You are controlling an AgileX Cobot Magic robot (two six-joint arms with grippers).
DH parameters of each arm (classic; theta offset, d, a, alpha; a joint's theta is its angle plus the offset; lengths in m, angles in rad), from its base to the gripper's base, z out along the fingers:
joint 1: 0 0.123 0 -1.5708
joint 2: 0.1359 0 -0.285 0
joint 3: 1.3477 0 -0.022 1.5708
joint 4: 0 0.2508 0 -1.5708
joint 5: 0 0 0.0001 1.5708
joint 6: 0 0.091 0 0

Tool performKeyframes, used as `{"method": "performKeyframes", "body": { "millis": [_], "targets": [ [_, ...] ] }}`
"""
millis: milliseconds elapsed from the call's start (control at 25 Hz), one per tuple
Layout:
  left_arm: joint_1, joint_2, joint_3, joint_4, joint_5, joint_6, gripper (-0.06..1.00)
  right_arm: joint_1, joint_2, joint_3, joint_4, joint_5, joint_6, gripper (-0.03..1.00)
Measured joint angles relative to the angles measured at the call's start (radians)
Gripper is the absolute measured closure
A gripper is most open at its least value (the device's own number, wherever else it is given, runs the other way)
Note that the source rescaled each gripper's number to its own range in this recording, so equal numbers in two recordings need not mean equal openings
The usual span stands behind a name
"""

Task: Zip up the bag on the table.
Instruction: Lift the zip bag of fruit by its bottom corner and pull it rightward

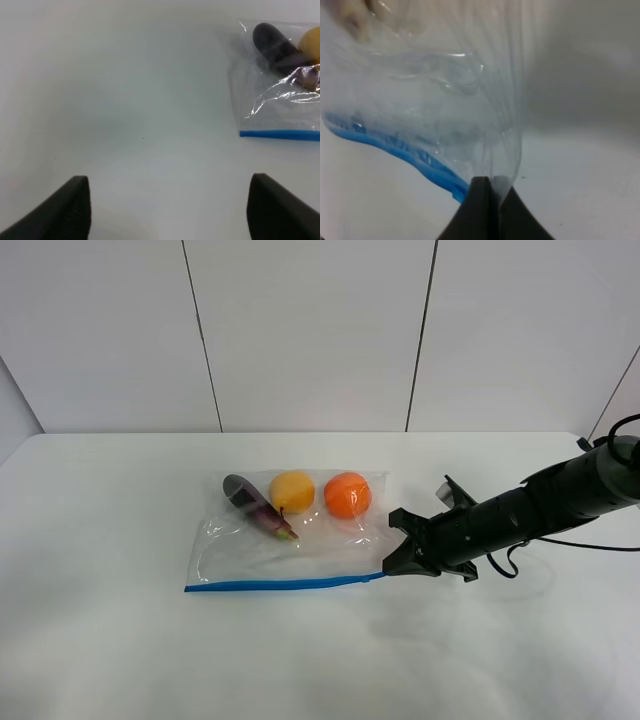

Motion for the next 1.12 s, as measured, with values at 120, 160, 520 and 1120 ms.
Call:
{"method": "performKeyframes", "body": {
  "millis": [120, 160, 520, 1120],
  "targets": [
    [0.000, 0.000, 0.000, 0.000, 0.000, 0.000, 0.01, 0.000, -0.041, 0.001, 0.000, 0.002, 0.000, 0.96],
    [0.000, 0.000, 0.000, 0.000, 0.000, 0.000, 0.01, 0.000, -0.057, 0.001, 0.000, 0.003, 0.000, 0.96],
    [0.000, 0.000, 0.000, 0.000, 0.000, 0.000, 0.01, 0.000, -0.155, -0.001, 0.000, 0.014, 0.000, 0.96],
    [0.000, 0.000, 0.000, 0.000, 0.000, 0.000, 0.01, 0.000, -0.231, -0.006, 0.003, 0.052, -0.019, 0.97]
  ]
}}
